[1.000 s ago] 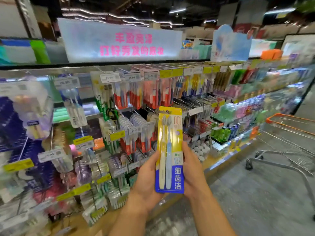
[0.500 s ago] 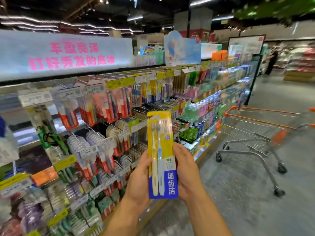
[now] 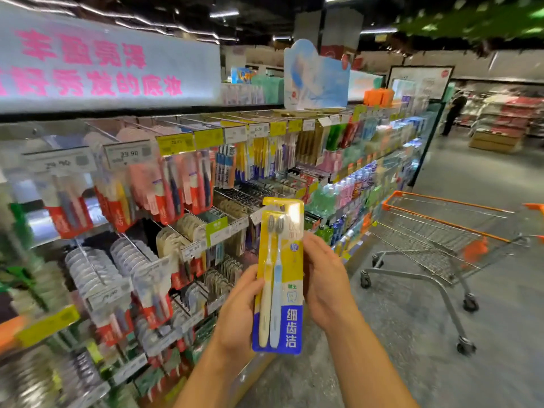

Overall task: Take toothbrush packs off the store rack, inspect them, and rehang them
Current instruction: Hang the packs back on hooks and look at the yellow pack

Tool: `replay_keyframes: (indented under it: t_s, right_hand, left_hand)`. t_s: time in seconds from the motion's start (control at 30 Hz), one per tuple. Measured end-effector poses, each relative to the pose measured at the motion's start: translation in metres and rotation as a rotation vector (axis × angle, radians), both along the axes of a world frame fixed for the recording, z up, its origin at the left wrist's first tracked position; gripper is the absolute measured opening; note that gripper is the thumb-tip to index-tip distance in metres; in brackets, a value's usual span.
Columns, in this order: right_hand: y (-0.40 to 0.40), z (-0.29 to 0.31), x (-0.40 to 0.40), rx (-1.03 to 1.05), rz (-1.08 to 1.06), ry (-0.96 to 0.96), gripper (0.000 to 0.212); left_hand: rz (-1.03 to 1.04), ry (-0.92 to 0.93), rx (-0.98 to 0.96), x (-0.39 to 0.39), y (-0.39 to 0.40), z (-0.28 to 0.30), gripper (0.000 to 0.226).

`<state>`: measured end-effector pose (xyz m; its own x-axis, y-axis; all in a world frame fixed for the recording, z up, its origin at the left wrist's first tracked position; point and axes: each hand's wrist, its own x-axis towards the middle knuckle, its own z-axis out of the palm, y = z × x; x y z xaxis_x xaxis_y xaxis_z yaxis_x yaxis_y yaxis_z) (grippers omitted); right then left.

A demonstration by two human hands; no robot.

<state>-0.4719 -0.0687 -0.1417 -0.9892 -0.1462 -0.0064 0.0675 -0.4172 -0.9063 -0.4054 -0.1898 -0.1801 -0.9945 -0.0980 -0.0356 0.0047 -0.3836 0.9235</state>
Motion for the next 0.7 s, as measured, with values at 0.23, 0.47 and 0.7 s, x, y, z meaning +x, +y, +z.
replay_keyframes:
  t_s: [0.23, 0.47, 0.7]
  right_hand:
    - [-0.041, 0.042, -0.09, 0.043, -0.019, 0.099, 0.012]
    - [-0.068, 0.054, -0.151, 0.038, -0.028, 0.145, 0.01]
    - [-0.063, 0.046, -0.197, 0.037, -0.026, 0.14, 0.009]
  left_hand:
    - [-0.019, 0.021, 0.01, -0.067, -0.042, 0.002, 0.032]
    - [-0.036, 0.027, -0.07, -0.129, -0.071, -0.006, 0.034]
    - [-0.054, -0.004, -0.131, -0.173, -0.063, -0.008, 0.034]
